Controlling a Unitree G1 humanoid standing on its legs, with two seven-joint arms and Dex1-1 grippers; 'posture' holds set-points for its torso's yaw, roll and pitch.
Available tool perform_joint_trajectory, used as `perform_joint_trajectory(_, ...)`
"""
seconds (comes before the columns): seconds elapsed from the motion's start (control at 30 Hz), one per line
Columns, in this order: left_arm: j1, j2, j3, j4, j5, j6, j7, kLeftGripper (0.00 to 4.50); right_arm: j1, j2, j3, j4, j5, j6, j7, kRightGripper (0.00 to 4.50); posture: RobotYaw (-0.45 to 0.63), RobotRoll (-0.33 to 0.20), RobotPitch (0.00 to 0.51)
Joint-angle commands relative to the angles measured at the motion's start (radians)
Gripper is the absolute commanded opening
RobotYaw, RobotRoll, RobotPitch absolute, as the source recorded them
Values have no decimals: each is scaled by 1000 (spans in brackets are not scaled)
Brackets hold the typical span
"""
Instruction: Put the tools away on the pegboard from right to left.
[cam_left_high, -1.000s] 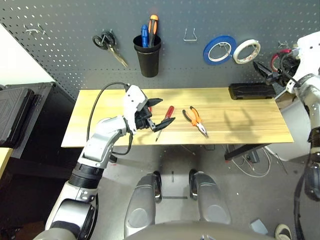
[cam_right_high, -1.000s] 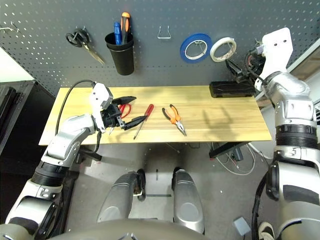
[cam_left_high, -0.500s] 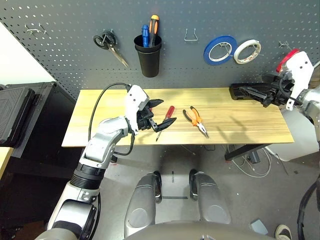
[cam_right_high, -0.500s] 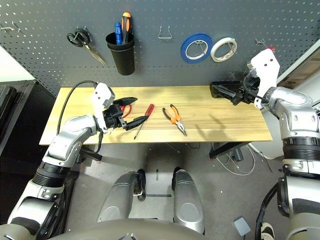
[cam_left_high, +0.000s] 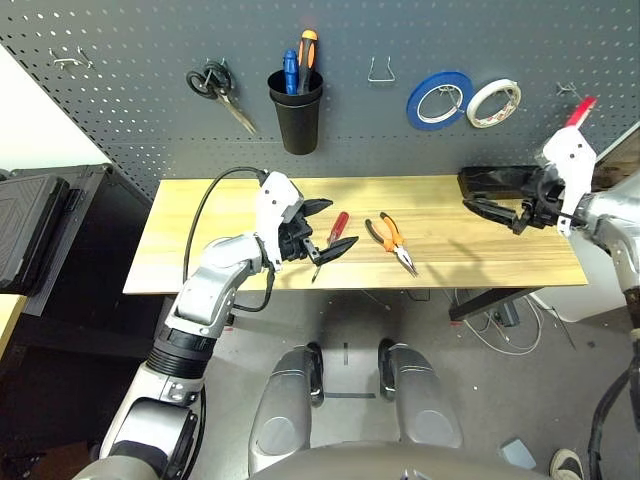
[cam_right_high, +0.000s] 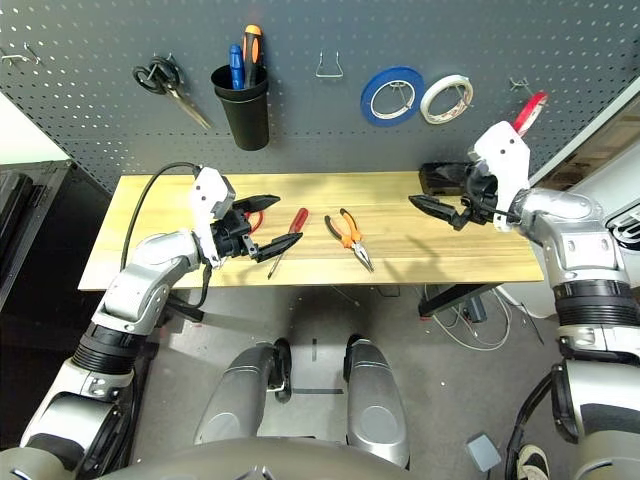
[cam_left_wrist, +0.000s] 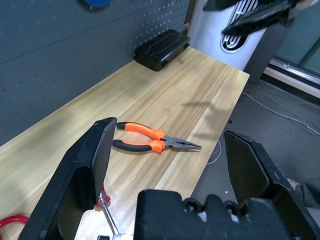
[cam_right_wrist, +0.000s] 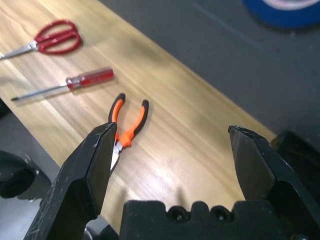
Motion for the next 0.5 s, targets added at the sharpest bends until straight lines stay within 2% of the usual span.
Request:
perform_joint_trajectory(0.03,5,-3,-12,6,9,-36,-15,4500,4,32,44,53,-48,11,-44,4470,-65,0,139)
perform_joint_trajectory(0.3,12,0,-16,19,14,-67,-24,4500,-63,181,187,111,-168,207,-187,4470,-47,0,148)
perform_joint_trajectory(0.5,20,-1,-15,3,9,-74,-24,4500,-164,317,226,236,-217,273,-289,4470,-27,0,173)
